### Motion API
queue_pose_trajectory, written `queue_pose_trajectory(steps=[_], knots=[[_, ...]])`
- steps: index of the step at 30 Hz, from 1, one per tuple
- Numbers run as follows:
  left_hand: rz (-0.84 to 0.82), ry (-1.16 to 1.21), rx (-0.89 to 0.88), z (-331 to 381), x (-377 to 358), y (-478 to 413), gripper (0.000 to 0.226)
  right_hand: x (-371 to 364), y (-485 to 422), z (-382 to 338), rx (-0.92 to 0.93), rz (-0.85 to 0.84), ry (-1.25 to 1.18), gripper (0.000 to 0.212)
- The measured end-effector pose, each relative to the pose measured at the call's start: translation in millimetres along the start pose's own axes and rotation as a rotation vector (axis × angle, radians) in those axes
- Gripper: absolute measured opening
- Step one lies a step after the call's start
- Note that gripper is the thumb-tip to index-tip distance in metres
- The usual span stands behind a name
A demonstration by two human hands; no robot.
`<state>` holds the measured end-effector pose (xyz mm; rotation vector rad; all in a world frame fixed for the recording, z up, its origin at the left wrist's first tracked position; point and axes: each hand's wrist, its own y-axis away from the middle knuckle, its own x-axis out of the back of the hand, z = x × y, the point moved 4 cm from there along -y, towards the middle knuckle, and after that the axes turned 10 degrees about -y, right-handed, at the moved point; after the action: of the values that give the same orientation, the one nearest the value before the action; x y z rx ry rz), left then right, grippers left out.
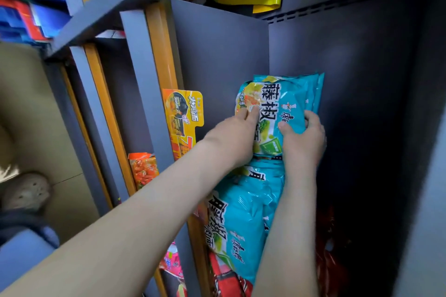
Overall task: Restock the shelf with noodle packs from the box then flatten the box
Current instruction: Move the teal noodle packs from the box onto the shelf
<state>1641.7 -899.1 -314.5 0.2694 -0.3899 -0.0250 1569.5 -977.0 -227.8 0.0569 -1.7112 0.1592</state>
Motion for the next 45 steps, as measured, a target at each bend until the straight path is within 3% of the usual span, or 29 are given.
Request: queue_pose_trajectory(steps=[3, 8, 12, 17, 23, 32, 37, 39, 45], knots=[[-0.004, 0.082, -0.021, 0, 6, 1, 0.073, 1, 2, -7, -0.019, 0.016, 0.030, 0.058], [0.201, 0.212, 0.066, -2, 29, 17, 0.047, 1, 28, -33, 0.015, 0.073, 0.075, 0.070], [0.385, 0.221, 0.100, -1, 58, 35, 0.045, 1, 53, -58, 0.144, 0.069, 0.000, 0.064], [0.520, 0.182, -0.051, -5, 89, 64, 0.047, -1, 77, -89, 0.344, 0.050, -0.171, 0.050], [0.677, 0.237, 0.002, -53, 108, 109, 0.037, -23, 117, -131, 0.502, -0.084, -0.247, 0.052], [0.878, 0.225, 0.024, -109, 126, 163, 0.033, -54, 176, -181, 0.644, -0.153, -0.343, 0.052], [0.979, 0.195, 0.208, -183, 116, 213, 0.026, -92, 223, -209, 0.768, -0.190, -0.429, 0.048], [0.967, 0.177, 0.340, -227, 102, 235, 0.023, -125, 248, -220, 0.810, -0.279, -0.455, 0.046], [0.778, 0.174, 0.956, -404, 29, 302, 0.025, -278, 331, -229, 0.936, -0.916, -0.206, 0.049]])
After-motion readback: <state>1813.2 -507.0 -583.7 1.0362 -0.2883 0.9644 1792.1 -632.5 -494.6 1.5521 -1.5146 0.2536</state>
